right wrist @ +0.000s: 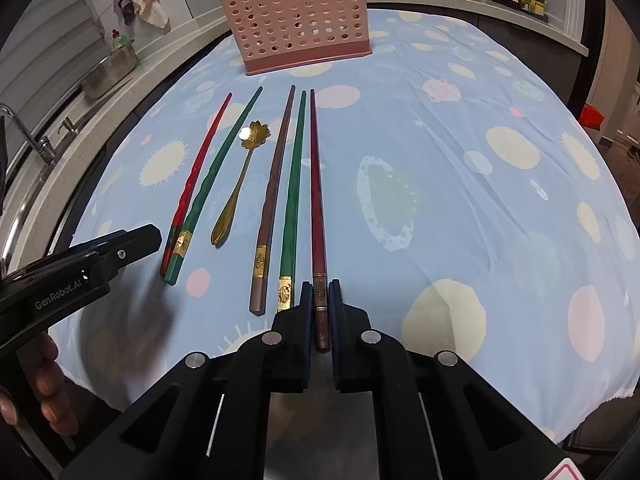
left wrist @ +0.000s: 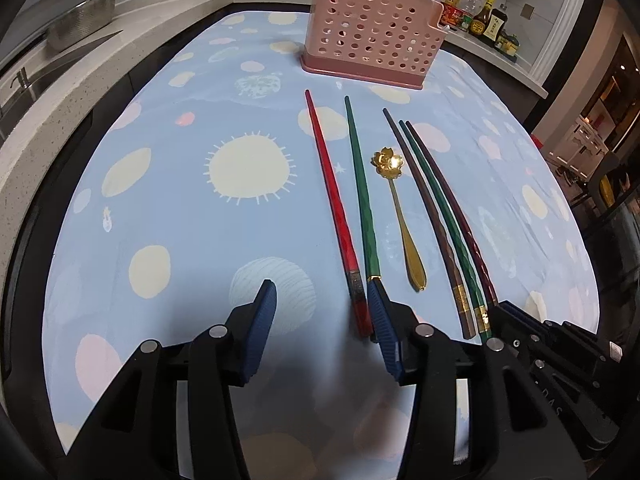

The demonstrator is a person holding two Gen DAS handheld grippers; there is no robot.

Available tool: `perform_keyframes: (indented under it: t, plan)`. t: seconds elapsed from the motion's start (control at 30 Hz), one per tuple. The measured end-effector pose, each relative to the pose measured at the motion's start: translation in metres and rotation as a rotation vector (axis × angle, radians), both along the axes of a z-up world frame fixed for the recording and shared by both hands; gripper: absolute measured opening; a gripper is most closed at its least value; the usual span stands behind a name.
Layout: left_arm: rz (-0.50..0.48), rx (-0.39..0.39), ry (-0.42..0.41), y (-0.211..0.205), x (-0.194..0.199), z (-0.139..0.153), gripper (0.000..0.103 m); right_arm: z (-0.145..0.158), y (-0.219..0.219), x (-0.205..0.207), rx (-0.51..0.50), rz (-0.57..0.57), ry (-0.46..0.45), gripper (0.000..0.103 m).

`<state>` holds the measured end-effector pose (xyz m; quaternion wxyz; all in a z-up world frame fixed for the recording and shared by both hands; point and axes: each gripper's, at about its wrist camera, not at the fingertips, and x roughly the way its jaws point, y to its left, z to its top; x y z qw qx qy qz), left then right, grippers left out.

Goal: Organize utensils

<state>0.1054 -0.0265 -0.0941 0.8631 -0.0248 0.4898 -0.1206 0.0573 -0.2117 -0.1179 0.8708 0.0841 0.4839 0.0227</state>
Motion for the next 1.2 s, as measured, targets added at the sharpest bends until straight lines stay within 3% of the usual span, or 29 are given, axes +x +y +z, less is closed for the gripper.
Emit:
perform_keyframes:
  t: [0.67, 0.87, 1.1, 1.2]
  plan:
    - [0.001, 0.073, -0.031, -0.002, 0.001, -0.011, 0.04, -0.001, -0.002, 0.001, 0.018, -0.005, 0.001, 0.008]
    - [0.009, 0.083, -0.041, 0.002, -0.003, -0.011, 0.031, -0.001, -0.001, 0.001, 0.012, -0.004, -0.001, 0.008]
    - [0.012, 0.061, -0.032, 0.009, -0.003, -0.01, 0.01, 0.0, -0.001, -0.001, 0.014, -0.005, -0.001, 0.007]
    - [0.016, 0.044, -0.026, 0.014, -0.004, -0.009, 0.008, 0.002, -0.002, -0.004, 0.014, -0.008, -0.004, 0.007]
